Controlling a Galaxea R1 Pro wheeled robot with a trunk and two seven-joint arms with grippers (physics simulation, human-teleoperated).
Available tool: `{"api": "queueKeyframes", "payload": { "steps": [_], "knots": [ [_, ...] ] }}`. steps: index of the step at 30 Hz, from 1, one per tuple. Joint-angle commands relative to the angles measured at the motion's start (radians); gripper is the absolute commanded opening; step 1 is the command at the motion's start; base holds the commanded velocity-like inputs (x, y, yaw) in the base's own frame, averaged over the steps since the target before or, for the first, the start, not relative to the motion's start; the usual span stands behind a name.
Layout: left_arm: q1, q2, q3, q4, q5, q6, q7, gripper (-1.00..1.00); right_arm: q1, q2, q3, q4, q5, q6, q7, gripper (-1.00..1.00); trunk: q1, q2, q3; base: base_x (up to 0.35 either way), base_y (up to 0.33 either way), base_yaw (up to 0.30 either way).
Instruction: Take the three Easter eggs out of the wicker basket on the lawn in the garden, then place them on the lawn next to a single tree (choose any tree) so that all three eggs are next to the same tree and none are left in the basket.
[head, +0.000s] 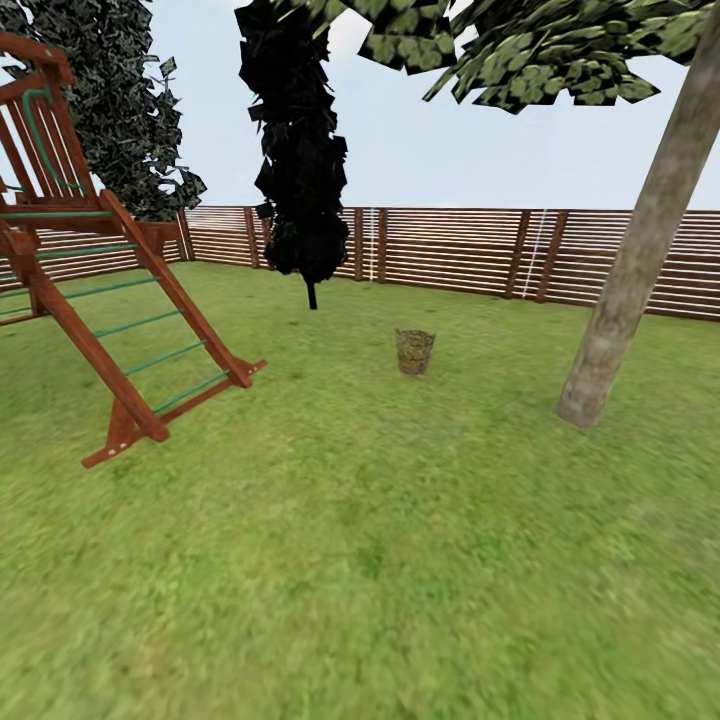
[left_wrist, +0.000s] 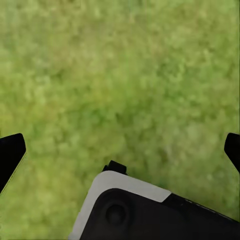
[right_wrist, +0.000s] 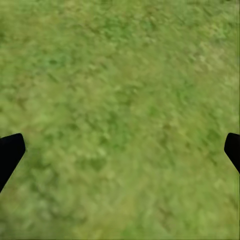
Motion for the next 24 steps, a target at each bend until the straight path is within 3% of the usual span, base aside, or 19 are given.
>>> {"api": "queueKeyframes", "payload": {
  "steps": [1, 12, 24],
  "knots": [
    [-0.001, 0.0, -0.002, 0.0, 0.008, -0.003, 0.0, 1.0, -0.001, 0.0, 0.0, 0.001, -0.005, -0.004, 0.001, 1.0, 0.001, -0.002, -0.002, 0.319, 0.187, 0.0],
    [-0.001, 0.0, -0.002, 0.0, 0.008, -0.003, 0.0, 1.0, -0.001, 0.0, 0.001, 0.001, -0.005, -0.003, 0.001, 1.0, 0.001, -0.002, -0.002, 0.32, 0.119, 0.0],
    [-0.001, -0.002, -0.002, 0.0, 0.008, -0.004, 0.0, 1.0, -0.001, 0.0, 0.001, 0.001, -0.005, -0.003, 0.001, 1.0, 0.001, -0.002, -0.002, 0.328, 0.009, 0.0]
  ]
}}
